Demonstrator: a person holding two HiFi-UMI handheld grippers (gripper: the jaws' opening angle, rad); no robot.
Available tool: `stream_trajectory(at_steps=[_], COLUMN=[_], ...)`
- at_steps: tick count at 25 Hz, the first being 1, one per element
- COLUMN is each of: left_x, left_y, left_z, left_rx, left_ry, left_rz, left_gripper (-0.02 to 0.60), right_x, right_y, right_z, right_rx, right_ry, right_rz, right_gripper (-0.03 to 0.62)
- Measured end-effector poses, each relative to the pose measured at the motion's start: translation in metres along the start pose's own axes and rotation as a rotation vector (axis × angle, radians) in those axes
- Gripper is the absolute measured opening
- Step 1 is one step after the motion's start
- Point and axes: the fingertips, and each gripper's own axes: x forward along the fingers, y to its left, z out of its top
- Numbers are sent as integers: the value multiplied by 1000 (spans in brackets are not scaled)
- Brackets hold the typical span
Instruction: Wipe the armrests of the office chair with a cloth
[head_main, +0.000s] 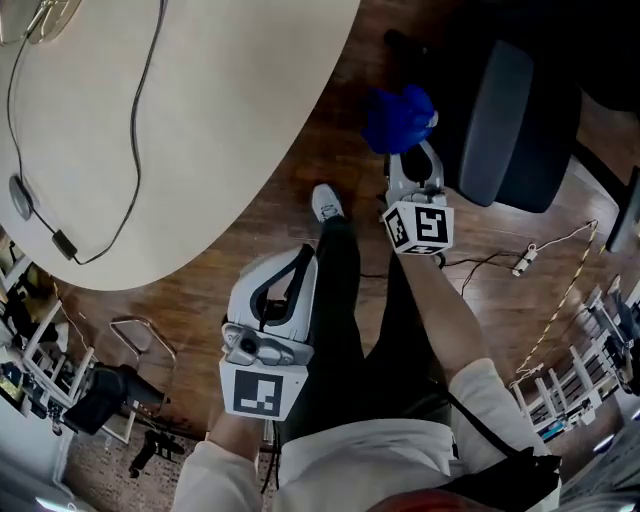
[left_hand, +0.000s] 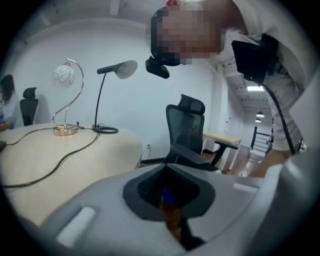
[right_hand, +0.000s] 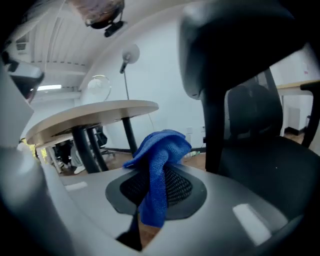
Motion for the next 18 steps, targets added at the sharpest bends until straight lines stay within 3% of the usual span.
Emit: stream_trajectory(at_steps=[6, 9, 11, 15, 18], left_x=[1, 1, 0, -1, -3], left_y=[-20, -26, -29, -30, -27], left_z=[-6, -7, -8, -14, -15], left_rx=[-47, -50, -44, -45, -34], left_ry=[8, 14, 21, 42, 52], left_rz=[-60, -82, -89, -77, -57], left_gripper=[-3, -3, -3, -3, -3], right_x=[32, 45, 67, 104, 97], right_y=[-41, -57, -77, -115, -112], right_z=[36, 28, -3, -92, -107], right_rx=[23, 40, 69, 99, 81], right_ry=[-133, -135, -65, 204, 251], right_rz=[-102, -130, -149, -198, -150], right_gripper=[67, 67, 67, 67, 67])
